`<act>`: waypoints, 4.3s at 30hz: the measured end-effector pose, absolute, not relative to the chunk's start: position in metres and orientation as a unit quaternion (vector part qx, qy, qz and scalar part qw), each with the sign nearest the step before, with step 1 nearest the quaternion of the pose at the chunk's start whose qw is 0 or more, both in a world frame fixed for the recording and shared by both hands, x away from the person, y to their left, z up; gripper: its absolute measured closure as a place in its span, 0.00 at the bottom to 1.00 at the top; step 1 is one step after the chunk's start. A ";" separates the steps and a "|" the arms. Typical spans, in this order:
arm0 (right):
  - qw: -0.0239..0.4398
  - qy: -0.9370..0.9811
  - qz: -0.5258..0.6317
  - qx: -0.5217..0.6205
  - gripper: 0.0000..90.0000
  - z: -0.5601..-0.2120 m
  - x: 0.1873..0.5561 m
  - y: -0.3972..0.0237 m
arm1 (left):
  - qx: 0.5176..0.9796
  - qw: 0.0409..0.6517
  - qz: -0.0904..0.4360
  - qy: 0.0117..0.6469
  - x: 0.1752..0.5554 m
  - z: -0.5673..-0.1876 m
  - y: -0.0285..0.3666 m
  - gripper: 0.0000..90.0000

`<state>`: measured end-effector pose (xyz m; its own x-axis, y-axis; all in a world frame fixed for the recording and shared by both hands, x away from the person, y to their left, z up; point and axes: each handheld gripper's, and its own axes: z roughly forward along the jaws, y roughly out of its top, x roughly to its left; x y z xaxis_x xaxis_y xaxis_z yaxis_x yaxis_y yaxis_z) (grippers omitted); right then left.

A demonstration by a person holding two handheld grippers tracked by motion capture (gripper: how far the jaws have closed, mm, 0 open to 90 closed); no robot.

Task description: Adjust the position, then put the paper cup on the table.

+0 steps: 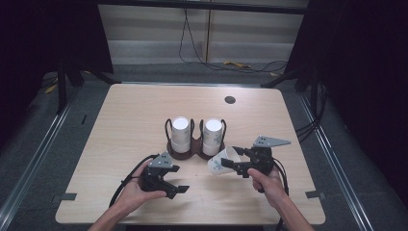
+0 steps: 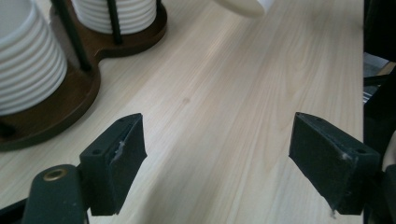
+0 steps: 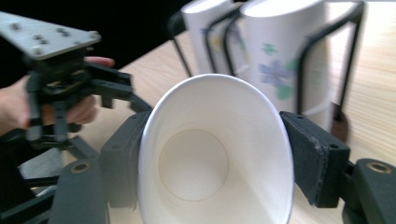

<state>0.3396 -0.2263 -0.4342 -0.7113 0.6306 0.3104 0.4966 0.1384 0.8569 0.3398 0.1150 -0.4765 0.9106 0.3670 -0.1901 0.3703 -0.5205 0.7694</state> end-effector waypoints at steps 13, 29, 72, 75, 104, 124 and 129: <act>0.141 0.769 0.468 0.412 0.33 -0.416 0.354 -0.246 | 0.860 0.443 0.010 0.255 0.349 -0.484 0.138 0.21; 0.187 0.754 0.423 0.466 0.32 -0.427 0.378 -0.260 | 0.857 0.437 0.009 0.274 0.354 -0.486 0.146 0.21; 0.232 0.742 0.371 0.507 0.16 -0.458 0.428 -0.263 | 0.860 0.430 0.022 0.273 0.352 -0.486 0.146 0.21; 0.230 0.746 0.369 0.505 0.16 -0.459 0.427 -0.261 | 0.856 0.436 0.021 0.275 0.352 -0.484 0.148 0.21; 0.213 0.736 0.382 0.516 0.16 -0.455 0.390 -0.277 | 0.850 0.431 0.021 0.302 0.357 -0.481 0.155 0.19; 0.176 0.757 0.406 0.482 0.20 -0.456 0.312 -0.245 | 0.849 0.411 0.014 0.332 0.346 -0.489 0.164 0.18; 0.168 0.757 0.415 0.476 0.21 -0.468 0.300 -0.232 | 0.840 0.425 0.009 0.336 0.345 -0.488 0.169 0.18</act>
<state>0.3004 -0.2321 -0.4675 -0.4897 0.8604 0.1410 0.5821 0.2022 0.7876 0.3453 0.1688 -0.4878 0.7734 0.5730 -0.2710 0.5580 -0.4126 0.7200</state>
